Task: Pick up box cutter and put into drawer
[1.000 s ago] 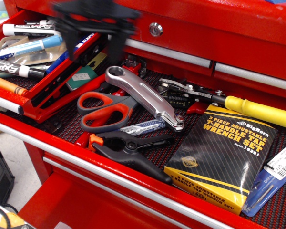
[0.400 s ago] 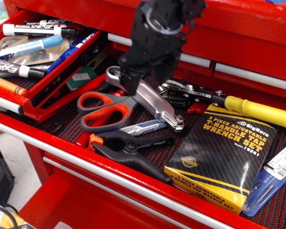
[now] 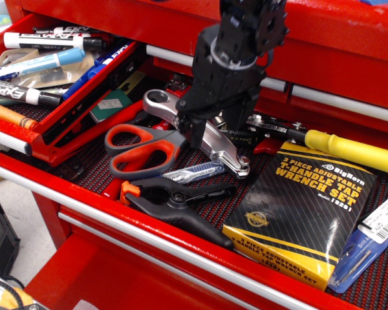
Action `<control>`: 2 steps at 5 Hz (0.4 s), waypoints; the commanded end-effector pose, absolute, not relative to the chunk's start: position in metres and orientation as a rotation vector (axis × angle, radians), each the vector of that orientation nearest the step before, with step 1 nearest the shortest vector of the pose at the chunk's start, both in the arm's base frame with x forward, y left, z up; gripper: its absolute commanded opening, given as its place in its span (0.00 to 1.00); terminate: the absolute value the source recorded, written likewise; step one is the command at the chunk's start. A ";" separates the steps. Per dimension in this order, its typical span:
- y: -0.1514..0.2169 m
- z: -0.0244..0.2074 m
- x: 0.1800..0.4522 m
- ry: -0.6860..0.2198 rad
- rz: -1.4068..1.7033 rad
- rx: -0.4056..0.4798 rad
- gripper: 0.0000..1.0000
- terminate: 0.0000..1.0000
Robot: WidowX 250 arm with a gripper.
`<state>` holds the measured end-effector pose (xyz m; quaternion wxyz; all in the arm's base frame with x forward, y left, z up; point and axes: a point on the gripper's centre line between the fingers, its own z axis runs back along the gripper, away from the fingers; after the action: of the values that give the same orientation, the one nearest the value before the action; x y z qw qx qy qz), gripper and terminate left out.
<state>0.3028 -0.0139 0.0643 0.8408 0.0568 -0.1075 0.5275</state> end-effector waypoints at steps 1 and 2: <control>-0.001 0.069 0.319 -0.199 1.068 0.106 1.00 0.00; 0.006 0.065 0.319 -0.160 1.065 0.048 1.00 0.00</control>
<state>0.3078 0.0013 0.0534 0.8527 0.0223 -0.0571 0.5188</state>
